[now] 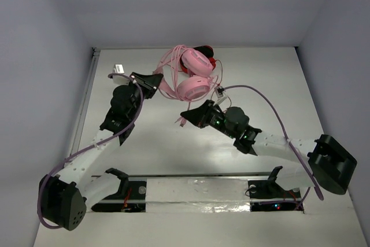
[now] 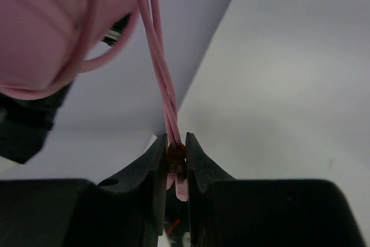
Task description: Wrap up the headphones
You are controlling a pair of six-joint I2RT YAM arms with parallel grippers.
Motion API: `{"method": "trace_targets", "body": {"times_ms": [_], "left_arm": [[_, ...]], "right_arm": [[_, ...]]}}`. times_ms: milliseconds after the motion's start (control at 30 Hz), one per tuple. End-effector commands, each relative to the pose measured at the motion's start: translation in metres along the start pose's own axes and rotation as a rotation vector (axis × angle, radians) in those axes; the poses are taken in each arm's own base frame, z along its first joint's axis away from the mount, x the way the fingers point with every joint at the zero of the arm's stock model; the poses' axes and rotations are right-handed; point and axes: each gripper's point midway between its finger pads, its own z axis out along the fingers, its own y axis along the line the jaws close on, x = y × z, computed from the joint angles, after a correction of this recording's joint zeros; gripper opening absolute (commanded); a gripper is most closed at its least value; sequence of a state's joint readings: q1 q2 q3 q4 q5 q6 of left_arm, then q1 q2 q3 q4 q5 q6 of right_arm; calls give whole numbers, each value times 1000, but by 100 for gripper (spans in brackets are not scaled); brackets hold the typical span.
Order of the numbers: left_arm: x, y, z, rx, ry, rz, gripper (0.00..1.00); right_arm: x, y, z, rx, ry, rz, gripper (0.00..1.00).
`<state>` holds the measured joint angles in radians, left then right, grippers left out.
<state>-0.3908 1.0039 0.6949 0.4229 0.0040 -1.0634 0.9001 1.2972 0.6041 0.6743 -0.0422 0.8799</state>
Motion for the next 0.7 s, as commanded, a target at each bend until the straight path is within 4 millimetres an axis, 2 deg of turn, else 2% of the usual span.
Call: {"method": "trace_targets", "body": {"times_ms": [0, 33, 100, 200, 333, 433, 467, 633, 667], "left_arm": [[-69, -62, -12, 161, -339, -68, 0], [-66, -58, -10, 149, -340, -66, 0], [-63, -45, -7, 113, -361, -48, 0], [-63, -34, -3, 64, -395, -18, 0], [-68, -21, -2, 1, -442, 60, 0], [-59, -3, -2, -50, -444, 98, 0], [-49, 7, -2, -79, -430, 130, 0], [-30, 35, -7, -161, -408, 216, 0], [-28, 42, -9, -184, -412, 230, 0]], "right_arm": [[-7, 43, -3, -163, -37, 188, 9], [-7, 54, -4, -214, -27, 210, 7], [1, 61, -3, -237, 4, 260, 7], [6, 63, -3, -254, 11, 312, 7], [7, 77, -6, -340, 15, 358, 8], [-3, 93, -11, -422, -6, 393, 8], [-6, 98, -12, -446, -11, 397, 8], [-13, 102, -6, -488, -40, 462, 9], [-10, 98, -1, -485, -32, 507, 9]]}}
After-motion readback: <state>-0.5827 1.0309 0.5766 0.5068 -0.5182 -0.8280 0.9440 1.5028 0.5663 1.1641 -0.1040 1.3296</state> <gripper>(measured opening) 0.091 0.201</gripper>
